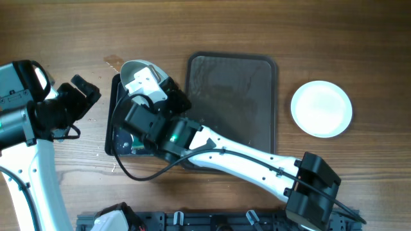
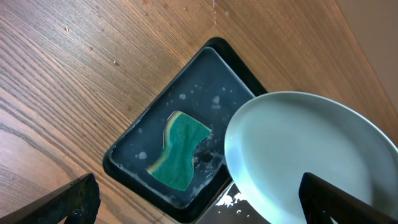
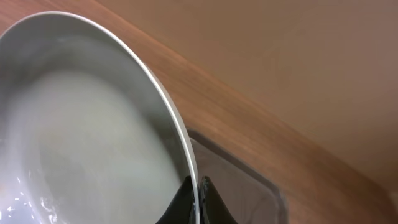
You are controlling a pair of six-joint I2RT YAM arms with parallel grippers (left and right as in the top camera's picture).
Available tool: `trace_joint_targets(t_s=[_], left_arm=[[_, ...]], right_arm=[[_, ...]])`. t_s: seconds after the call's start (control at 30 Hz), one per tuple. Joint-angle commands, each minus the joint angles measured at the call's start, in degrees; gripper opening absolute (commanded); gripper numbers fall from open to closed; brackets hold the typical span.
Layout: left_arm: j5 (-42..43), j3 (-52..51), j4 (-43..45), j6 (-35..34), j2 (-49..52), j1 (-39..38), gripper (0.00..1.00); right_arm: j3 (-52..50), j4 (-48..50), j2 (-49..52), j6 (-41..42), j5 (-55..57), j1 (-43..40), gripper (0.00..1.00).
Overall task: Clean dirty plates on tray and stack at the side
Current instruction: 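Lift the plate with the right gripper and tilt it over the black tray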
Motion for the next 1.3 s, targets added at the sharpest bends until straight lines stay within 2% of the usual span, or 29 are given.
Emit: trace_joint_targets(t_s=[0.0, 0.2, 0.53, 0.7, 1.27], left_arm=[[1.1, 0.8, 0.0, 0.1, -0.3, 0.4, 1.0], [1.1, 0.8, 0.0, 0.1, -0.3, 0.4, 1.0], [1.1, 0.8, 0.0, 0.1, -0.3, 0.4, 1.0], [1.1, 0.8, 0.0, 0.1, -0.3, 0.4, 1.0], [1.1, 0.8, 0.0, 0.1, -0.3, 0.4, 1.0]], right_arm=[[1.0, 1.2, -2.5, -3.1, 4.7, 0.7, 0.04], [1.0, 3.0, -2.5, -6.0, 6.4, 0.8, 0.04], [1.0, 4.2, -2.5, -6.4, 6.4, 0.8, 0.04], [1.0, 6.0, -2.5, -10.7, 6.4, 0.8, 0.04], [1.0, 7.2, -2.5, -12.1, 6.4, 0.9, 0.04]])
